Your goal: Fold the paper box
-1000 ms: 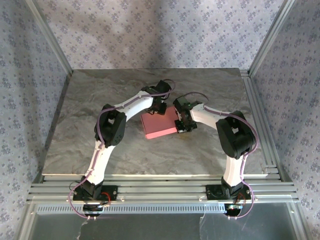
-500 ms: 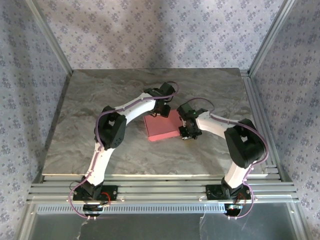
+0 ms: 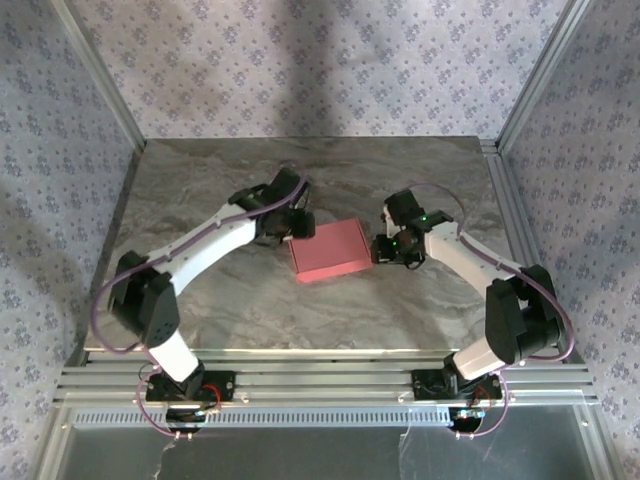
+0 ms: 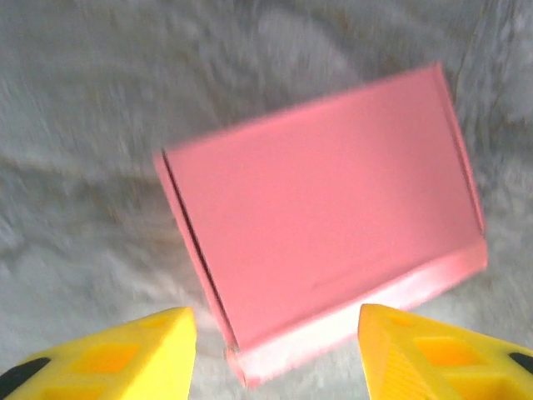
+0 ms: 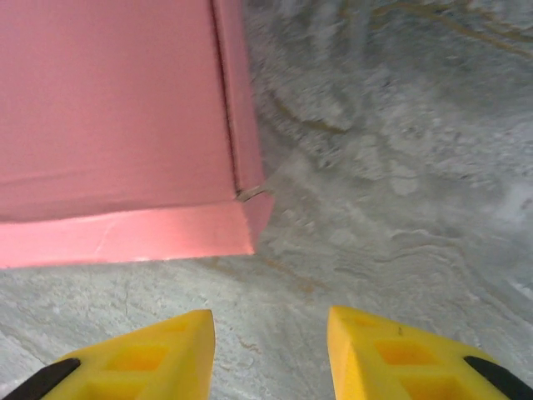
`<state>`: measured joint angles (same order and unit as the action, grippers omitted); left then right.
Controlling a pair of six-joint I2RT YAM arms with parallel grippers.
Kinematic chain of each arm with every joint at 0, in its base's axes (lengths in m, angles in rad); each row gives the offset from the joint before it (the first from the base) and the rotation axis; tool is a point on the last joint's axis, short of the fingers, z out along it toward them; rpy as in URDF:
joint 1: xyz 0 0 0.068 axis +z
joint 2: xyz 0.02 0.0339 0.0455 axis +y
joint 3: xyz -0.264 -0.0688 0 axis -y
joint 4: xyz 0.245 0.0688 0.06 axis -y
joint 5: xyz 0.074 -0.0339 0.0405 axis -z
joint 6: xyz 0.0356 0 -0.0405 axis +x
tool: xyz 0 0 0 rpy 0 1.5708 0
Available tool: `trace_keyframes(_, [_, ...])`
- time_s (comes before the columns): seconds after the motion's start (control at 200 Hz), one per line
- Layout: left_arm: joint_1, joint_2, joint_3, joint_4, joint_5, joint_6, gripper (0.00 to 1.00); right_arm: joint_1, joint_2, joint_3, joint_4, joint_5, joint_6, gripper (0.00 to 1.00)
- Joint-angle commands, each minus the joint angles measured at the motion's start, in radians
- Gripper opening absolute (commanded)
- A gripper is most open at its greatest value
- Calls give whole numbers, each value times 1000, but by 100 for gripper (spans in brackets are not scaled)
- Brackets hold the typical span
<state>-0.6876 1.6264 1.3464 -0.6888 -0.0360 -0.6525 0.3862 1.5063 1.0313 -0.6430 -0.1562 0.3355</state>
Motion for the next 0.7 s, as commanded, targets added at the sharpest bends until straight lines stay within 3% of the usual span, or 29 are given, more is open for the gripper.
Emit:
trace_keyframes(0.0, [-8, -80, -171, 141, 150, -181, 53, -52, 33, 16, -23, -145, 20, 43])
trace_keyframes(0.28, [-57, -130, -398, 365, 171, -286, 56, -46, 166, 86, 11, -213, 31, 47])
trace_keyframes(0.695, [-55, 1, -358, 365, 138, -192, 54, -37, 270, 119, 12, -202, 14, 47])
